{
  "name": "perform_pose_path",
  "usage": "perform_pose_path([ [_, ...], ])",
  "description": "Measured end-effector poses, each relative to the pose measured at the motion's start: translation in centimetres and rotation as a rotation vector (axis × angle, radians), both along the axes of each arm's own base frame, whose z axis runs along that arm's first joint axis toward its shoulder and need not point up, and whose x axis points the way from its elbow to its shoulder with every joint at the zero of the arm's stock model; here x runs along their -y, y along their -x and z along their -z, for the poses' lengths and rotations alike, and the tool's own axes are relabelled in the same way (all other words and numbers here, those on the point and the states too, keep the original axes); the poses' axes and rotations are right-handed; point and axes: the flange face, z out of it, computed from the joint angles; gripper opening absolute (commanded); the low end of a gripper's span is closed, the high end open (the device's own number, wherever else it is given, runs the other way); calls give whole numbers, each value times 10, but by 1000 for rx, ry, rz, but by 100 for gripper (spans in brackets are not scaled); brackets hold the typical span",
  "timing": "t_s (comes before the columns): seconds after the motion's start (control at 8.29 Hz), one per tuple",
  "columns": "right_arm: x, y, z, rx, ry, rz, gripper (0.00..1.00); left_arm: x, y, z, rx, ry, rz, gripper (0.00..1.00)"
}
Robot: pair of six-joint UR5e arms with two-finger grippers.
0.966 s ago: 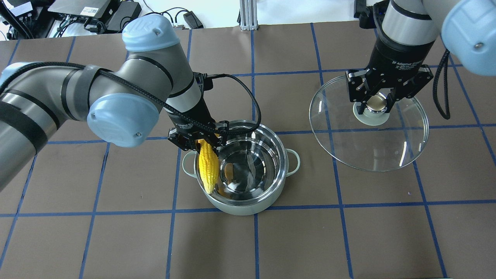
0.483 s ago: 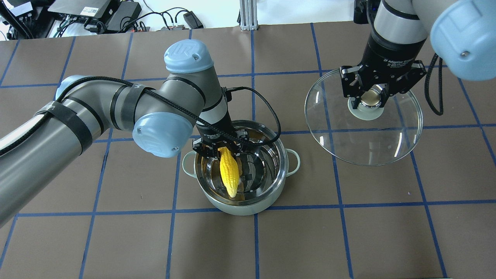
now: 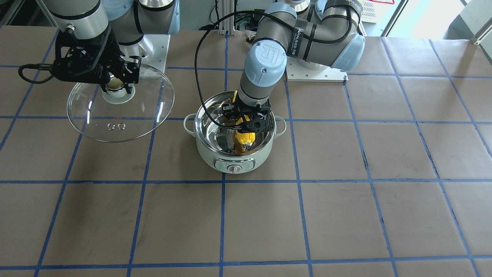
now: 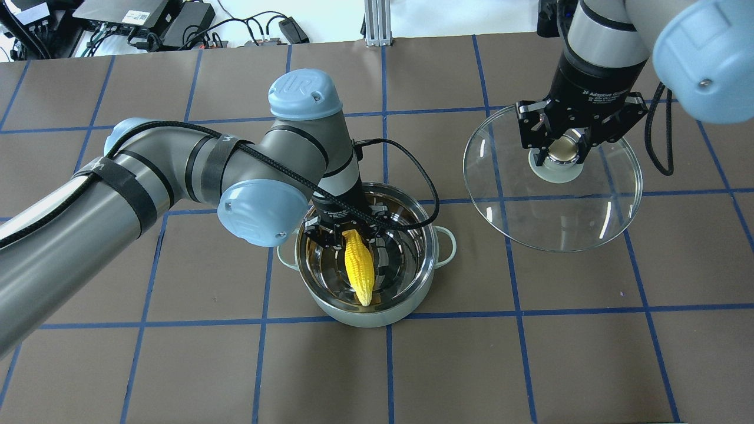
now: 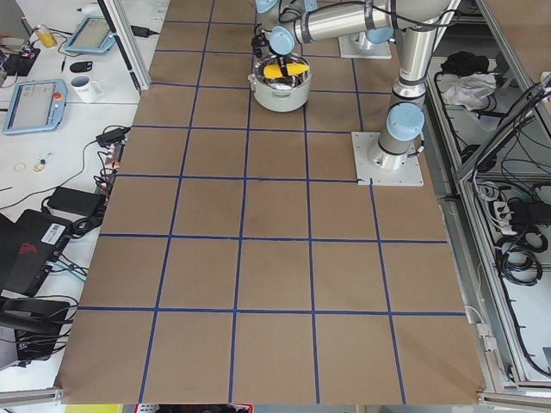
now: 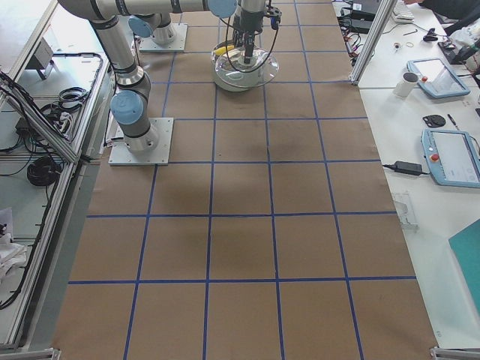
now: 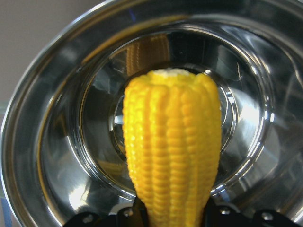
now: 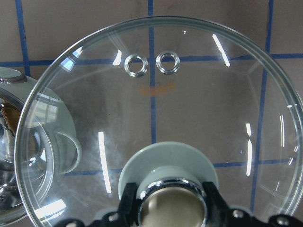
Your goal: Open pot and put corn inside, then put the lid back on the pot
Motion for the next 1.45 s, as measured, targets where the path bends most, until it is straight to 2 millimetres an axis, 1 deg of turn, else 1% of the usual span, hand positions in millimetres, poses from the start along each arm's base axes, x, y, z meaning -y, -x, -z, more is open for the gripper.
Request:
perform_pose_path([
  [0.12, 0, 0, 0, 0, 0, 0, 8, 0, 1, 0, 3, 1, -12, 87],
  [0.24, 0, 0, 1, 0, 0, 0, 8, 1, 2, 1, 1, 10, -18, 92],
  [0.6, 1, 0, 1, 0, 2, -3, 8, 12, 7, 19, -3, 35, -12, 100],
  [0.84, 1, 0, 1, 0, 3, -4, 8, 14, 8, 16, -8, 50, -8, 100],
  [0.97, 1, 0, 1, 1, 4, -2, 7, 13, 8, 8, -15, 65, -2, 100],
  [1.09, 1, -1, 0, 3, 4, -1, 7, 11, 6, -4, -28, 83, 13, 100],
  [1.21, 0, -4, -1, 5, 7, -4, 5, 9, 1, -22, -42, 108, 33, 100],
  [1.33, -3, -10, -3, 5, 12, -8, 4, 9, -6, -45, -52, 131, 50, 100],
  [1.45, -7, -26, -3, 4, 13, 0, 4, 14, -20, -71, -57, 143, 52, 100],
])
